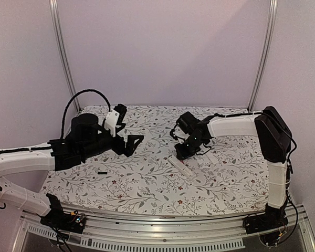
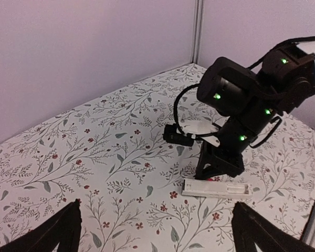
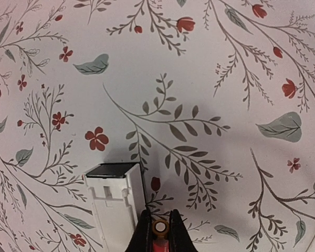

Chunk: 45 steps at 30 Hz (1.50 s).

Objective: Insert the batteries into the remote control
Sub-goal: Move the remote control without batteries to the center of the board.

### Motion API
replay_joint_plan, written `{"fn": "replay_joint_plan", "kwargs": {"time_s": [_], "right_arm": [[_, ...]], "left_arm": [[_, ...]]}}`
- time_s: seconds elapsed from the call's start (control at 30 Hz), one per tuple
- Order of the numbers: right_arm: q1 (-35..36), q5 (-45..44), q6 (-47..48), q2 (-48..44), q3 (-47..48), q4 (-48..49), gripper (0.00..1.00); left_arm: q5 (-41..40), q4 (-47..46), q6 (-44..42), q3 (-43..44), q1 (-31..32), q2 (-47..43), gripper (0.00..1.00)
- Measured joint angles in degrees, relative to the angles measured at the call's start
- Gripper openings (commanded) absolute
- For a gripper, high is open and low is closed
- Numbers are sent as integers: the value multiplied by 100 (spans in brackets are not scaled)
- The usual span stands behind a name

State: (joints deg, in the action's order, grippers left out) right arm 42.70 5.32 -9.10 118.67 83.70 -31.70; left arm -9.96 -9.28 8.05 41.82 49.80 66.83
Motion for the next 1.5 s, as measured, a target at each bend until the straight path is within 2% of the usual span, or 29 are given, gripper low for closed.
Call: {"fn": "replay_joint_plan", "kwargs": {"time_s": [0.17,0.33,0.43,0.63,0.77,0.9,1.03,1.27,1.33,1.5], "right_arm": [[-4,330,299,-297,-9,-44,0],[-138,496,603,-973,-11,-90,0],[-363,520,645,-1331,-79,-76,0],[-765,446,640,-1910,-645,-85,0],[-863,420,640,-2168,-1134,-116,0],[-962,420,645,-2428,-1390,-173,0],[-1056,422,656,-2649,-1436,-166,0],[-1073,428,658,-2732,-1451,-153,0],[-1073,426,658,-2732,-1473,-142,0],[-1075,424,658,-2734,-1506,-140,0]], "left_arm": [[964,24,-752,-44,-9,142,100],[1963,205,-2197,199,-22,1014,99],[2544,695,-3338,957,-46,2000,98],[3333,1976,-5283,3442,-262,4299,92],[3554,3005,-6175,4944,-389,5549,92],[3742,4024,-6800,5803,-433,6242,93],[3392,4671,-7399,6153,-424,6542,93],[3082,4964,-7803,6391,-389,6749,90],[3016,4968,-7838,6481,-380,6804,85],[2885,4999,-7928,6555,-354,6843,61]]}}
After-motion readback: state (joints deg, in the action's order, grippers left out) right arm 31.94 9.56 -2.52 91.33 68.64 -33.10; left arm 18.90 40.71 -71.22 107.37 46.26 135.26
